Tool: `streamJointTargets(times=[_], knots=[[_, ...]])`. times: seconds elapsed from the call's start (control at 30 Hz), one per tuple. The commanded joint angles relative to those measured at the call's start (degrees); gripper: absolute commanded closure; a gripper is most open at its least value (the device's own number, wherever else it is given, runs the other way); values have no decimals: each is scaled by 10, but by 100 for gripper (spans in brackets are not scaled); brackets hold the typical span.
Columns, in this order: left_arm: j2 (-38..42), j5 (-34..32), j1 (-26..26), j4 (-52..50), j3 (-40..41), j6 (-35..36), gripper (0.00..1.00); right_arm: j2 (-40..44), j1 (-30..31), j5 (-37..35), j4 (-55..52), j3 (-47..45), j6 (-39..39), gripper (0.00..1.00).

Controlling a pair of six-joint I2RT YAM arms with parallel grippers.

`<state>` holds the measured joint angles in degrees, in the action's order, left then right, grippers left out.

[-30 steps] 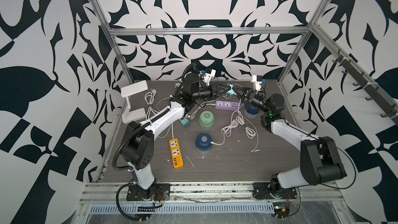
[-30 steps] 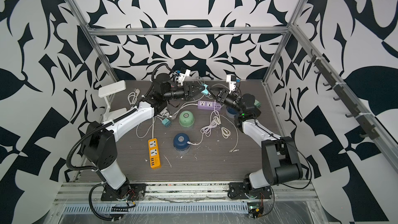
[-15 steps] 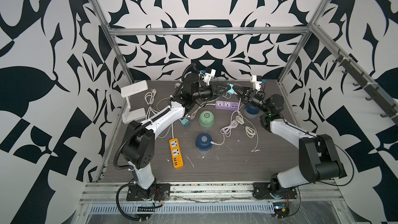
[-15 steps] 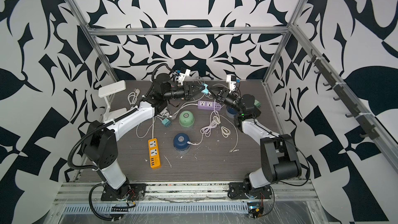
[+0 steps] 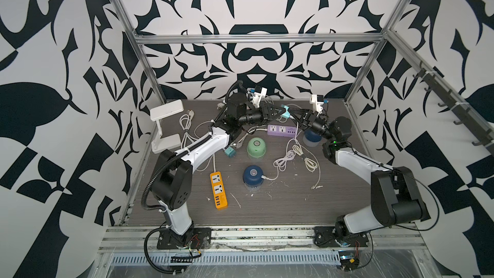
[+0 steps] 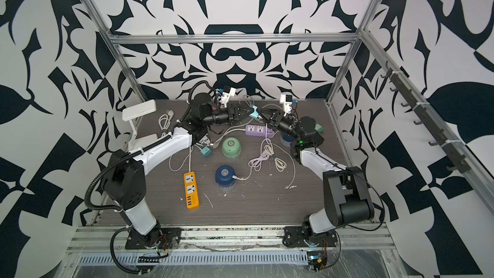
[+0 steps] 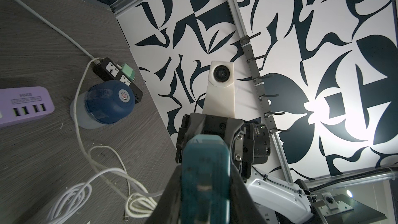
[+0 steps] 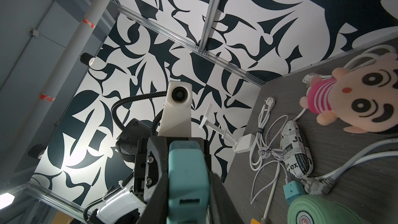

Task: Charge the cordless meat grinders
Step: Pick up the plug from the center of the board.

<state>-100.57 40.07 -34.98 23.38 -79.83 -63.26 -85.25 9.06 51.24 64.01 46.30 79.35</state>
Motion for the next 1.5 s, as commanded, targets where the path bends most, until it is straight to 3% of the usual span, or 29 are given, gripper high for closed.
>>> streamJointTargets(times=[0.0,0.5,0.87,0.9,0.97,1.17,1.3,1.47], knots=[[19,3,2,5,12,-3,71,29,-9,-12,32,3,-17,100],[20,7,3,9,17,-6,64,33,-18,-11,30,4,-15,100],[12,15,3,35,15,-19,89,32,-21,7,27,4,-7,100],[11,16,2,37,15,-19,92,31,-21,9,25,4,-6,95],[10,13,3,41,16,-20,95,31,-21,9,25,0,-3,75],[9,4,3,48,21,-23,100,37,-15,5,34,-14,-3,38],[8,0,3,56,25,-27,100,37,-5,5,32,-12,-5,37],[8,-2,3,62,25,-31,100,29,8,3,31,-12,-9,48]])
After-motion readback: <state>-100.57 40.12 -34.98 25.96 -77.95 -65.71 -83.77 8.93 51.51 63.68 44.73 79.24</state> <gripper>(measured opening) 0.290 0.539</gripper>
